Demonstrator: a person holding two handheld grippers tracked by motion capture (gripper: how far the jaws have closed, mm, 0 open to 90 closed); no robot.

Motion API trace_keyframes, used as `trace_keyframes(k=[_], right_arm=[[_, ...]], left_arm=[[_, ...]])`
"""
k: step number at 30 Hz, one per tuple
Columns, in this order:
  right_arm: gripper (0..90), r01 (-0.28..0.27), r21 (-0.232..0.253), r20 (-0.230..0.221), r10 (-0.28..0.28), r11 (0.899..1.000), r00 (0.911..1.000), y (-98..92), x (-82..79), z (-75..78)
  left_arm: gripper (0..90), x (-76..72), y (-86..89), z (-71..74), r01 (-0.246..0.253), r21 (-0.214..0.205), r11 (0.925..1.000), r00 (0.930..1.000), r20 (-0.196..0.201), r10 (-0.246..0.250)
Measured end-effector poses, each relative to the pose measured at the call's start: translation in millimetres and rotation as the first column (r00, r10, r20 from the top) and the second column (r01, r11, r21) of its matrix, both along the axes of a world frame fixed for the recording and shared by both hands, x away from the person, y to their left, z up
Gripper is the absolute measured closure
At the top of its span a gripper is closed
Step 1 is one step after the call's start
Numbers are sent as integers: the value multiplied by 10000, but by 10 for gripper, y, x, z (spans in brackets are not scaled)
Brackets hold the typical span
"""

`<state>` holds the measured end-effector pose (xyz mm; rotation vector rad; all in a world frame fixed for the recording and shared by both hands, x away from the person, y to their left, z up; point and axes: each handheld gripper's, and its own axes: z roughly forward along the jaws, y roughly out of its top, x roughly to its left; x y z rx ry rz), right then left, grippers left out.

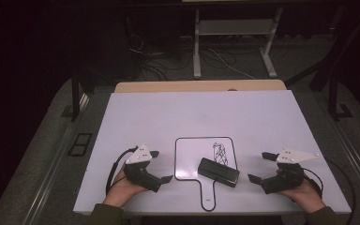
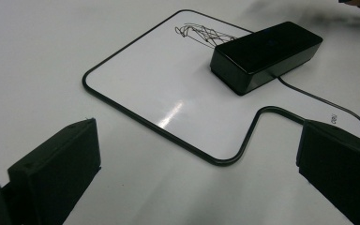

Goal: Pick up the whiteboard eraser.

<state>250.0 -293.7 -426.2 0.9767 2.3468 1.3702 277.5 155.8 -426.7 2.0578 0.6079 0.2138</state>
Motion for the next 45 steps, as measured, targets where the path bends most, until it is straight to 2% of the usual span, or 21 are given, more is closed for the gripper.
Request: trace_keyframes(k=[17, 26, 38, 45], right_arm=[[0, -71, 85, -63, 71, 9999, 10000, -21, 20, 40], [1, 7, -123, -135, -9, 9999, 9999, 2, 60, 46], [1, -175, -357, -170, 169, 9992, 9997, 29, 108, 67], [1, -192, -354, -191, 186, 9992, 9996, 60, 141, 99]], left_arm=[[0, 44, 40, 4, -39, -85, 10000, 10000, -23, 39], [0, 15, 69, 23, -67, -148, 9999, 10000, 33, 67], [0, 13, 43, 8, -10, -83, 10000, 10000, -43, 10], [0, 11, 52, 15, -13, -111, 9999, 10000, -24, 13]])
